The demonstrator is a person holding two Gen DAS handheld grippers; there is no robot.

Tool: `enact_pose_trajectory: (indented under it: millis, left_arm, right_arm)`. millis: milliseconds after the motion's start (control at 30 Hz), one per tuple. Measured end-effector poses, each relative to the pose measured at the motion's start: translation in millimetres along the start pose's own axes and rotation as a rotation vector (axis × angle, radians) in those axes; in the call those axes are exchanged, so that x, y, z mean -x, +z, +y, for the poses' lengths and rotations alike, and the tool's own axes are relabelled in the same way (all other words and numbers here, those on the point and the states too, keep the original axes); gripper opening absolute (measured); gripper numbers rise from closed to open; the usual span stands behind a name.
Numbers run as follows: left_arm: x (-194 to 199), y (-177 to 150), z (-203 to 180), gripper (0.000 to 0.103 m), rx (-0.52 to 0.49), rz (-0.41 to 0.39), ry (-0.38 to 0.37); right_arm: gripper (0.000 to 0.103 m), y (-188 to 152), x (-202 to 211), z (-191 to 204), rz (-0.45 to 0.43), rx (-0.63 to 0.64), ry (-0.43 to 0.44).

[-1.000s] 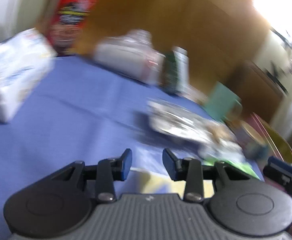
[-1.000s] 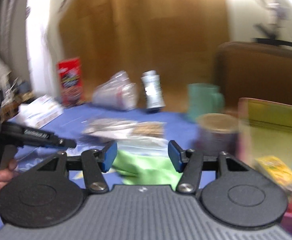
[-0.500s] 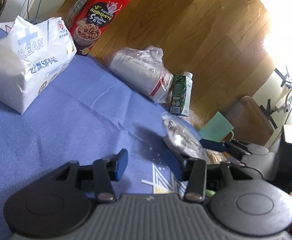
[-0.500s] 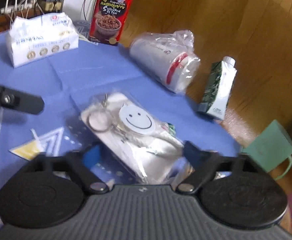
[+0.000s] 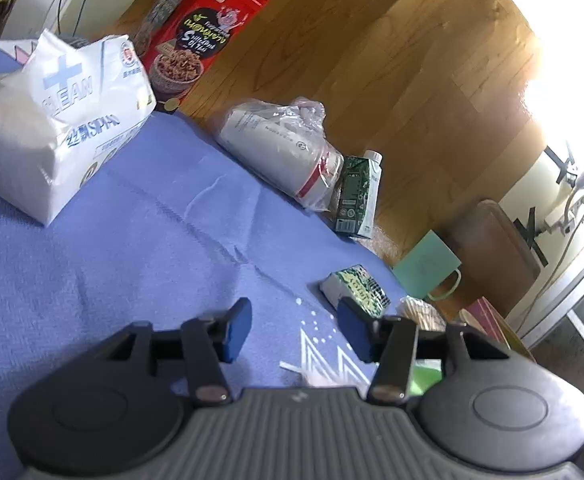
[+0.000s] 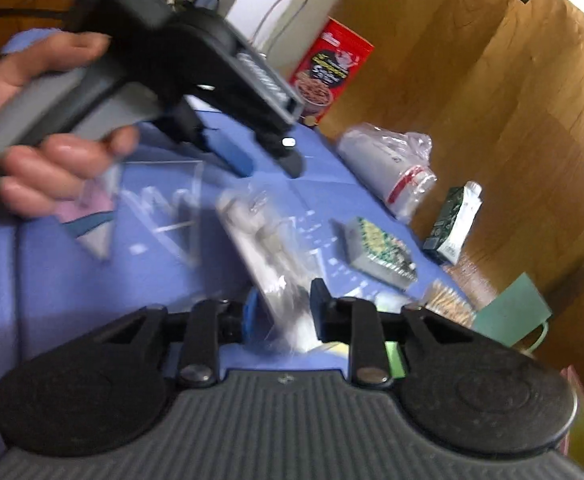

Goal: Organize soft objects

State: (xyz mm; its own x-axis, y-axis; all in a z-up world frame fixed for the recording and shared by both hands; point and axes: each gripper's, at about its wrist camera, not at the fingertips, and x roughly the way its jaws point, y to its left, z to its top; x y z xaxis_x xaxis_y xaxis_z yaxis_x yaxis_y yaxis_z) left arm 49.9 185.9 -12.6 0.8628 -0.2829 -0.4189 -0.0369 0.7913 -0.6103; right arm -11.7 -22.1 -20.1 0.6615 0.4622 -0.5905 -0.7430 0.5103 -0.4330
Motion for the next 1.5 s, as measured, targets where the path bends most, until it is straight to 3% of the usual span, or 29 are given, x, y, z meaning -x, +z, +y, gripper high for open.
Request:
enact_pose_trajectory:
  millis: [33, 100, 167, 367, 467, 567, 667, 833, 1167, 1500]
  left_arm:
    - [-0.2, -0.1, -1.0, 0.05, -0.006, 0.001, -0.001]
    - [-0.5, 0.3, -1.9, 0.053, -0.01, 0.004, -0.001]
    - [-0.7, 0.4, -1.9, 0.055, -0.01, 0.015, -0.008]
    - [14.5, -9.0, -9.6, 0.078, -0.035, 0.064, -0.009]
    - [20.9, -16.1, -17.7, 0.078, -0.063, 0.117, -0.016]
    - [15.0, -28.7, -29.8, 0.067, -0.111, 0.177, -0.038]
    - [13.6, -39.9, -44.9, 0.064, -0.194, 0.163, 0.008]
    - [23.5, -39.1, -45.7, 0.061, -0.139, 0.161, 0.0]
    - [34.4, -23.6, -102.2, 0.061, -0.206, 0.082, -0.097]
    - [-7.5, -29.6, -188.2, 0.061, -0.321, 0.135, -0.234]
  right_arm:
    - [0.038, -0.6, 2.7, -1.1, -0.003, -0.024, 0.014]
    - [0.059, -3.3, 10.3, -5.3, -0.006, -0.094, 0.048]
    - [0.067, -6.9, 18.1, -14.3, -0.022, -0.179, 0.063]
    - [0.073, -18.8, 21.9, -26.0, -0.005, -0.296, 0.088]
    - [0.077, -25.6, 12.8, -29.0, 0.03, -0.351, 0.129]
    - [0.074, -29.4, 4.1, -34.6, 0.032, -0.431, 0.181]
    - [0.062, -25.7, 1.1, -29.3, 0.006, -0.444, 0.182]
    - [0.053, -25.1, 9.7, -24.0, -0.016, -0.444, 0.137]
    - [0.045, -23.8, 45.0, -46.5, -0.161, -0.446, -0.036]
    - [0.045, -48.0, 86.0, -78.9, -0.208, -0.464, -0.272]
